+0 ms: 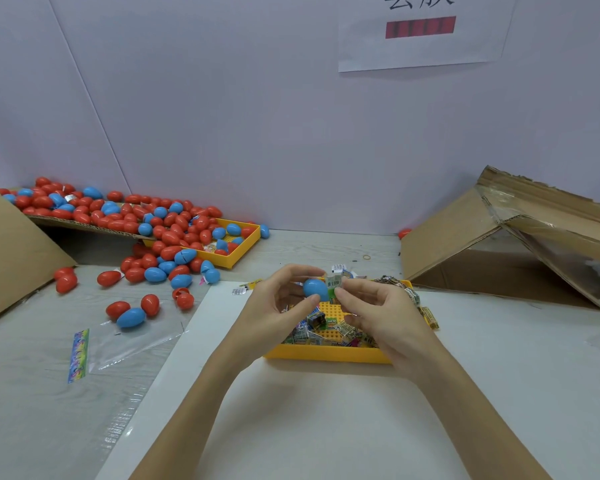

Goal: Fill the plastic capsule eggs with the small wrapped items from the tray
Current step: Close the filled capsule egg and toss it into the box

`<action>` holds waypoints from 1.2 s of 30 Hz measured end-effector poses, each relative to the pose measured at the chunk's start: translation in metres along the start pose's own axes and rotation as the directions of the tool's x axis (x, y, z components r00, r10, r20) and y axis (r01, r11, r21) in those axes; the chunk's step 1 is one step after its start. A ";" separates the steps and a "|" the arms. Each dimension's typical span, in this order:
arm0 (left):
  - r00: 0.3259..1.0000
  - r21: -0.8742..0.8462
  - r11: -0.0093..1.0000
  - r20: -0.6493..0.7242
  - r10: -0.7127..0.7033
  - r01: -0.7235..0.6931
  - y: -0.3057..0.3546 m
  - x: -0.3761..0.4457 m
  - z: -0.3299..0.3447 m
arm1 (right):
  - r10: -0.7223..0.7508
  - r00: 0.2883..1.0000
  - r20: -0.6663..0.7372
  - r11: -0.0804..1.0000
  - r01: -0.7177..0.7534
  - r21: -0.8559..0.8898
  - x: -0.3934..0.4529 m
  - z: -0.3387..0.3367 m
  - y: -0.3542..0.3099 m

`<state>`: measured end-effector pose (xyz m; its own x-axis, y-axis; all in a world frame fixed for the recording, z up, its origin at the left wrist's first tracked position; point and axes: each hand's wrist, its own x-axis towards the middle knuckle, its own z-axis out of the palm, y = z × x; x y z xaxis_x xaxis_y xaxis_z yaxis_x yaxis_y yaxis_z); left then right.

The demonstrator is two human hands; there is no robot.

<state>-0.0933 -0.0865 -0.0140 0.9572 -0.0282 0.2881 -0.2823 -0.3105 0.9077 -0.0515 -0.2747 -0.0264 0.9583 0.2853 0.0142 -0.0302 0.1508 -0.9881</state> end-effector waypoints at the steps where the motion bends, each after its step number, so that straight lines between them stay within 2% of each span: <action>1: 1.000 0.006 1.000 0.003 -0.008 0.008 0.000 0.000 0.000 | -0.009 1.000 -0.025 1.000 0.009 -0.017 0.001 0.000 0.001; 6: 0.999 0.005 1.000 0.025 -0.027 0.027 0.001 0.000 0.000 | -0.089 0.991 -0.099 0.986 0.073 -0.148 0.002 -0.002 0.004; 16: 0.999 0.048 0.999 0.051 -0.018 0.016 0.000 -0.001 0.000 | -0.259 0.964 -0.055 0.905 0.222 -0.364 0.001 0.000 0.004; 22: 0.998 0.074 0.997 0.051 -0.020 0.016 -0.001 0.000 0.000 | -0.299 0.954 0.001 0.873 0.274 -0.404 0.000 0.000 0.004; 36: 0.998 0.074 0.997 0.042 -0.040 0.037 0.001 0.000 -0.001 | -0.316 0.949 0.008 0.869 0.293 -0.399 -0.002 0.003 0.005</action>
<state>-0.0935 -0.0863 -0.0130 0.9695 -0.0559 0.2387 -0.2417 -0.3810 0.8924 -0.0539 -0.2719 -0.0306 0.9163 0.2309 0.3272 0.3680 -0.1635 -0.9153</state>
